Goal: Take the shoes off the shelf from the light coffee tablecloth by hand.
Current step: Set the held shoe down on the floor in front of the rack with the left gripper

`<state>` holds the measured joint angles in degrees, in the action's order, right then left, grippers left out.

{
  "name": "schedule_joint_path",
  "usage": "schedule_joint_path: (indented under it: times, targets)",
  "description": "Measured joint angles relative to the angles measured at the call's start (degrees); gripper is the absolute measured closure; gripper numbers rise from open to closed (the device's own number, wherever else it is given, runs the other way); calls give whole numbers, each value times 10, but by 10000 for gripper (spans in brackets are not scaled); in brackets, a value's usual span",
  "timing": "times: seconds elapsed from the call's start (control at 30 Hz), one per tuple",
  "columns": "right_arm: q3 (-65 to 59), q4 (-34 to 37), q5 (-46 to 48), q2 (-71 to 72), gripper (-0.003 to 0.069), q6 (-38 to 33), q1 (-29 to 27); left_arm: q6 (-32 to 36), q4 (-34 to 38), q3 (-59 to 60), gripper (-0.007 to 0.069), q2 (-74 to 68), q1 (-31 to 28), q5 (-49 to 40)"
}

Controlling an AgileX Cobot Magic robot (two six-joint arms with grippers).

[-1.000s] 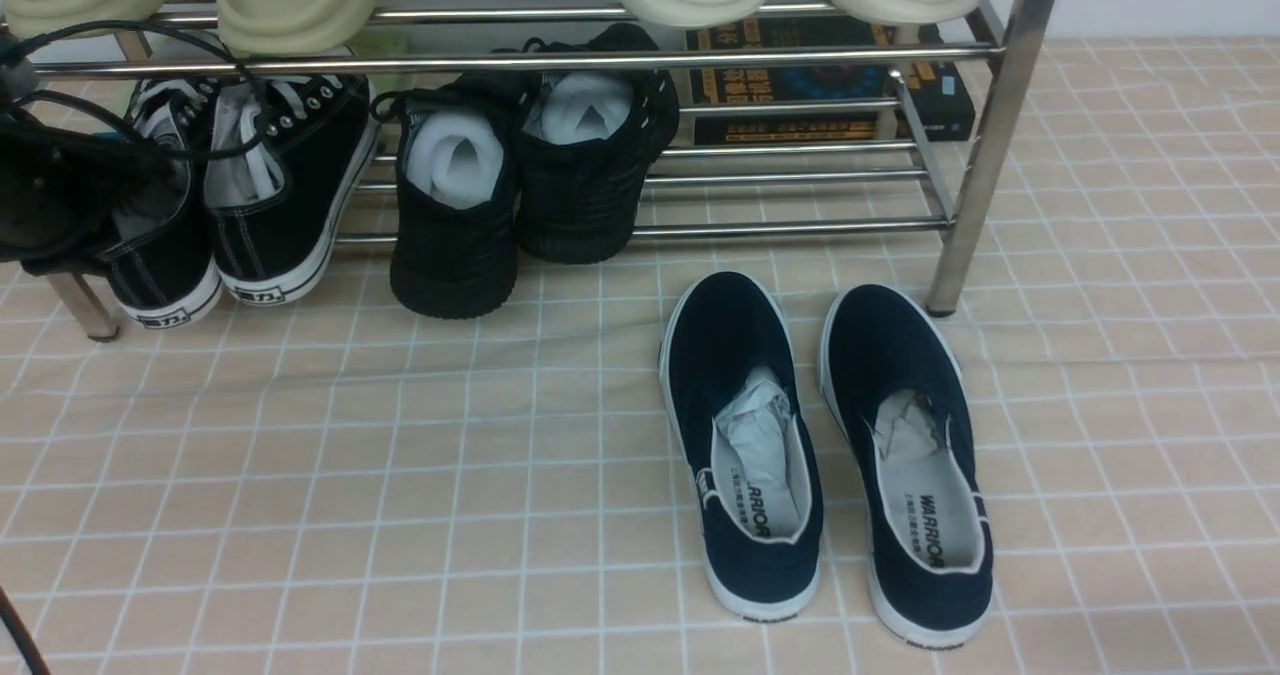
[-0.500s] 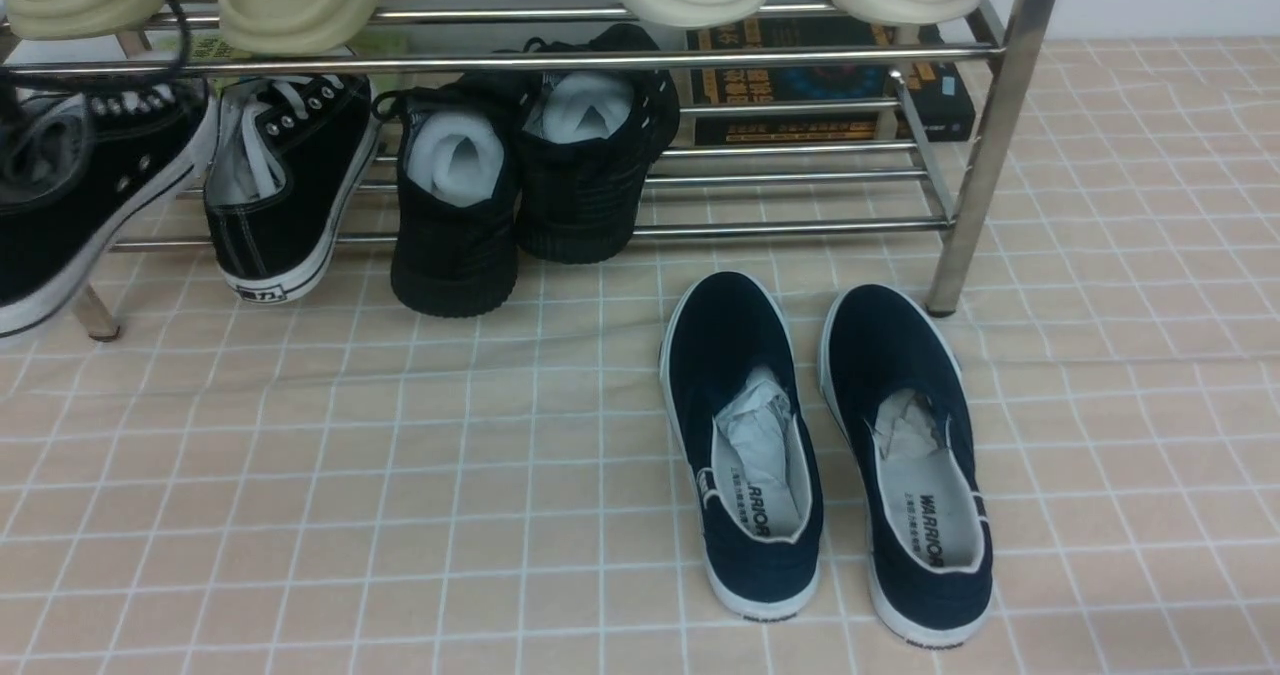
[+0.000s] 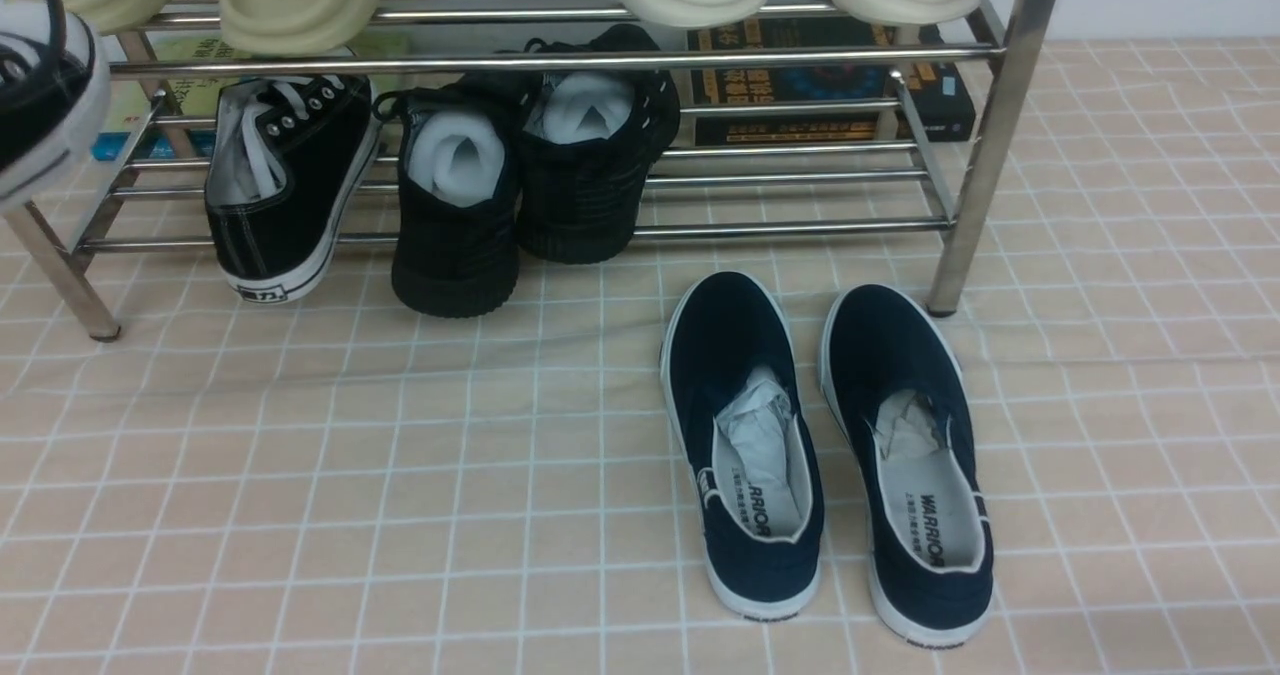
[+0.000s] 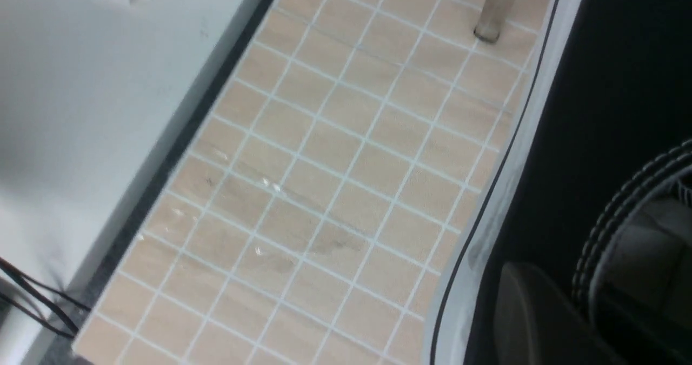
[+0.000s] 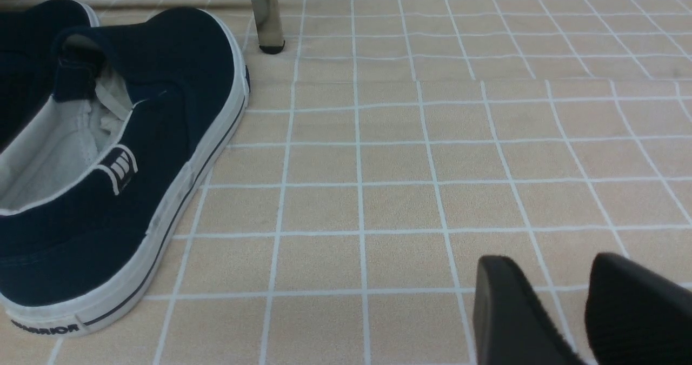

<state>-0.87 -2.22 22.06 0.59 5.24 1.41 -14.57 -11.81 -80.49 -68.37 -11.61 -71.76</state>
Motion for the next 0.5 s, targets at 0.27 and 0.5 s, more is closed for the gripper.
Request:
schedule_joint_path:
  times: [0.27, 0.5]
  targets:
    - [0, 0, 0, 0, 420, 0, 0, -53, 9, 207, 601, 69, 0, 42]
    - [0, 0, 0, 0, 420, 0, 0, -140, -2, 342, 601, 85, 0, 160]
